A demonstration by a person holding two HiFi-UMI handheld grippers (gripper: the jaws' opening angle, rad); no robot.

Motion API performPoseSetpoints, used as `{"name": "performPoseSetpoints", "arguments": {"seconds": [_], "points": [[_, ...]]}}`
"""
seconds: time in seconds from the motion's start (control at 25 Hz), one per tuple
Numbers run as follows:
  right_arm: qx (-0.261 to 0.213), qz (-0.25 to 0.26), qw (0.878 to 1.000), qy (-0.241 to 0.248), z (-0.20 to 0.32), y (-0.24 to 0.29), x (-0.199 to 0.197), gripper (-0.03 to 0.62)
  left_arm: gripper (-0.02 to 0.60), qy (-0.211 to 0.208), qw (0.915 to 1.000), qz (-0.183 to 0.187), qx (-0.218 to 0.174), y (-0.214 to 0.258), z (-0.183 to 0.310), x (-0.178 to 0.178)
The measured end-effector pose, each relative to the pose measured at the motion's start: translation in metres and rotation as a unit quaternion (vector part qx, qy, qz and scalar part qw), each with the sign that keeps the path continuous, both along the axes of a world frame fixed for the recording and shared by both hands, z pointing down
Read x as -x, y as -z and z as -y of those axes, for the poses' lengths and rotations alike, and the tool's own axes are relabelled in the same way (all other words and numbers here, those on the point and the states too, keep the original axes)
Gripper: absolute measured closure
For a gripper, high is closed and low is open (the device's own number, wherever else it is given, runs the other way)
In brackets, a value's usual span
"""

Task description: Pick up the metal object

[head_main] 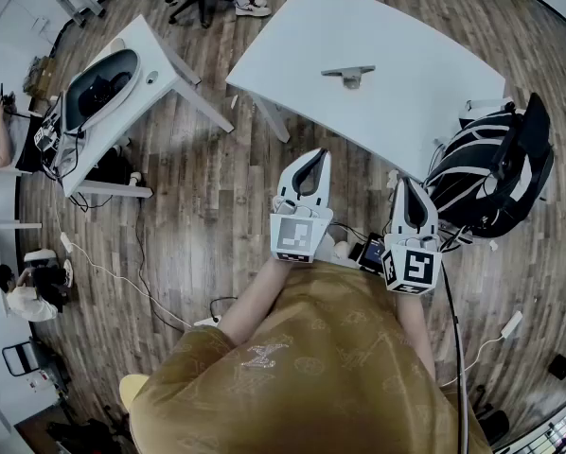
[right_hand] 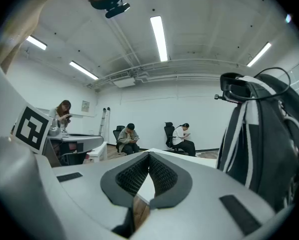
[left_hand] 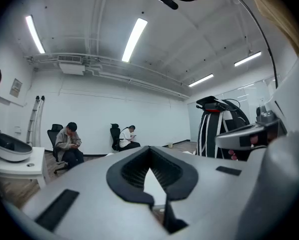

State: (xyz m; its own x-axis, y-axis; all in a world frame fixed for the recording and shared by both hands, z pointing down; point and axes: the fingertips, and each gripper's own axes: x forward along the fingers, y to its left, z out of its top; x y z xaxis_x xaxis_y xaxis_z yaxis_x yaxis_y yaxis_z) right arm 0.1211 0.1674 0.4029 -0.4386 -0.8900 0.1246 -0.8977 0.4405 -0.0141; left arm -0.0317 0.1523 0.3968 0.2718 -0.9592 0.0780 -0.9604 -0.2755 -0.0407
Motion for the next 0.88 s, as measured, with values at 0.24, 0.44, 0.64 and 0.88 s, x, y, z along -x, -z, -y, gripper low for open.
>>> {"name": "performPoseSetpoints", "arguments": {"seconds": [0.24, 0.44, 0.64, 0.88], "points": [[-0.001, 0.003, 1.000, -0.002, 0.028, 0.003, 0.016, 0.586, 0.575, 0.000, 1.0000, 0.000, 0.005, -0.002, 0.026, 0.016], [0.002, 0.001, 1.000, -0.008, 0.049, 0.001, 0.026, 0.586, 0.575, -0.006, 0.9999, -0.004, 0.007, -0.004, 0.048, 0.025], [-0.001, -0.004, 1.000, -0.020, 0.065, 0.001, 0.030, 0.586, 0.575, -0.016, 0.9998, -0.007, 0.008, -0.007, 0.067, 0.033], [0.001, -0.007, 0.999, -0.033, 0.080, -0.003, 0.027, 0.586, 0.575, -0.025, 0.9996, -0.008, 0.015, -0.014, 0.086, 0.036]]}}
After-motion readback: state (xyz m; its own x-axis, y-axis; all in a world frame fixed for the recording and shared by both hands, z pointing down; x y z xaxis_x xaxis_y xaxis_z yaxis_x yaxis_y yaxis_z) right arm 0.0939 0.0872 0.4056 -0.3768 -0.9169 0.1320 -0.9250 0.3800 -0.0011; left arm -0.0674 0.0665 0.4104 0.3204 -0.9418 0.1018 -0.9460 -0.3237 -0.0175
